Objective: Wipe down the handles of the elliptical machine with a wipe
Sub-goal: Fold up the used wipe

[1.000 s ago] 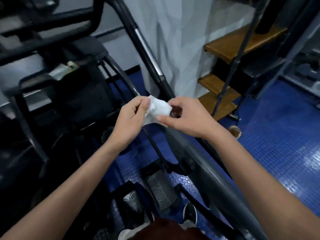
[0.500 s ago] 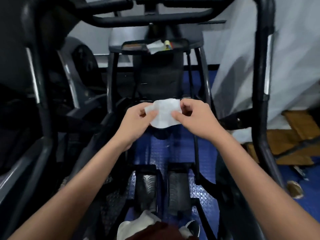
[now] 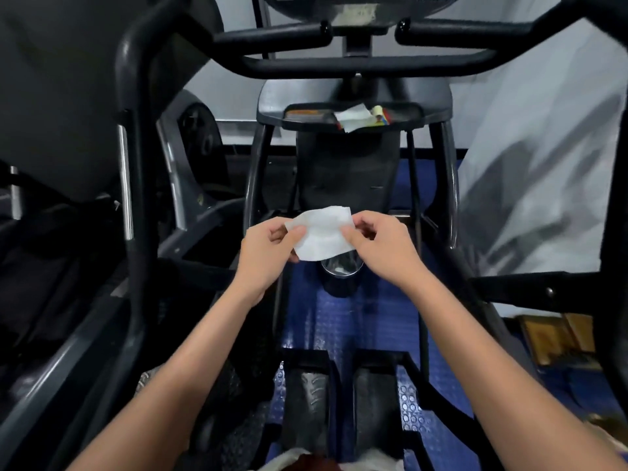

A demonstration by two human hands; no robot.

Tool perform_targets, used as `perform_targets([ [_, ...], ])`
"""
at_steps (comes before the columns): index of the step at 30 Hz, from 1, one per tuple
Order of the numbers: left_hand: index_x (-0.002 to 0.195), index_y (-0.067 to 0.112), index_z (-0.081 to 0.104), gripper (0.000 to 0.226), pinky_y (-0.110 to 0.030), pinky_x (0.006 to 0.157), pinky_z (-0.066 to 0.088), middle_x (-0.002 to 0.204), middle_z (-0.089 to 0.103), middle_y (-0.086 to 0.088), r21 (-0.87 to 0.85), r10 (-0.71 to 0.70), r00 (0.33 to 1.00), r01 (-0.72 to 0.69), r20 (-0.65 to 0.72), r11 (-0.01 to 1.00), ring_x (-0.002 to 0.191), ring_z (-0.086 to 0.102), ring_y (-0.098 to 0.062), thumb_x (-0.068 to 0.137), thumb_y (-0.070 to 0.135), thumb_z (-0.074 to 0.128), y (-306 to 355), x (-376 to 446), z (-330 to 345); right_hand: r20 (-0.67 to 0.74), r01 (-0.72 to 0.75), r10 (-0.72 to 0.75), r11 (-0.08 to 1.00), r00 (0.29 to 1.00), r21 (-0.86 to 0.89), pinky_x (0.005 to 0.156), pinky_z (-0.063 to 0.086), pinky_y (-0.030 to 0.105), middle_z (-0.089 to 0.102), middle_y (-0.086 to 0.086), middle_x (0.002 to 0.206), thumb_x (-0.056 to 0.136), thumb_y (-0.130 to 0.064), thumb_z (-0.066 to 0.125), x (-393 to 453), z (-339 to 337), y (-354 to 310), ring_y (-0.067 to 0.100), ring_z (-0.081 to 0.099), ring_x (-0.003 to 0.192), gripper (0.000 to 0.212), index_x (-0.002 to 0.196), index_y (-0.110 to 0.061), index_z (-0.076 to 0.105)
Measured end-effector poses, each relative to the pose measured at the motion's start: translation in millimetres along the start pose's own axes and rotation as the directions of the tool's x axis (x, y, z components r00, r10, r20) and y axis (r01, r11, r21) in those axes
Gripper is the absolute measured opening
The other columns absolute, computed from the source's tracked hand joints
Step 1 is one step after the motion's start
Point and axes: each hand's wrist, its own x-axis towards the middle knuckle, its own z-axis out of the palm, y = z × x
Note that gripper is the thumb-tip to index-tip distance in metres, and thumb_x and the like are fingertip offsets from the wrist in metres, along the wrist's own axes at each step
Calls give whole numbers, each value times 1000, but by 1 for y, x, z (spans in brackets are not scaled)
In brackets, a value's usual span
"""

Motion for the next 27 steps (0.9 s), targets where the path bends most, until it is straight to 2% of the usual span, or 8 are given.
perform_targets([
  [2,95,16,74,10,-42,68,57,84,74,-12,36,23,1000,-23,1,999,66,65,-20,94,21,65,-4,12,1,-28,-19,19,1000,999,1,63,40,6,69,-11,78,93,-26,64,9,6,1,-6,55,66,9,91,-22,73],
  [5,90,15,72,11,-38,66,55,80,72,-10,44,15,1000,-14,-16,999,58,62,-17,95,23,65,-10,25,6,-53,-53,57,996,997,65,62,43,9,70,-7,79,94,-26,63,16,12,5,-3,53,64,10,92,-23,72],
  [7,93,14,72,9,-36,67,56,81,74,-8,-12,-17,1000,17,-19,1000,63,65,-18,94,21,66,-12,34,11,-82,-62,69,994,994,92,61,44,10,71,-6,80,94,-28,62,22,12,9,-3,54,63,11,92,-24,72],
  [11,104,15,73,16,-41,83,61,97,75,-8,-121,-89,995,92,36,988,92,72,-26,91,9,64,-13,53,22,-108,-90,100,992,989,86,59,42,8,71,-3,80,94,-27,63,41,14,17,-3,53,59,11,91,-22,72],
  [15,99,21,74,18,-45,88,59,95,76,0,-111,-91,996,92,22,989,93,73,-21,89,11,64,-24,82,25,-85,-122,128,990,988,74,58,42,12,69,0,77,94,-28,62,67,19,27,1,51,60,11,91,-22,70],
  [22,94,26,77,10,-45,90,58,93,77,7,-19,-102,995,101,-25,995,94,72,-16,86,24,71,-55,157,34,-39,-111,113,993,993,46,52,38,13,50,-8,60,96,-26,60,140,31,57,4,41,52,13,86,-18,64],
  [25,94,28,77,9,-38,88,58,93,77,9,15,-98,995,98,-27,995,93,72,-12,87,28,71,-71,197,47,-12,-117,117,992,993,46,50,37,16,45,-11,53,95,-21,60,179,38,83,4,38,49,14,82,-16,60],
  [27,92,28,77,8,-28,78,56,90,77,9,11,-103,994,104,-32,995,88,71,-8,89,23,71,-76,223,60,11,-118,118,991,993,59,52,38,19,46,-11,52,95,-19,60,206,41,100,4,38,48,13,82,-18,58],
])
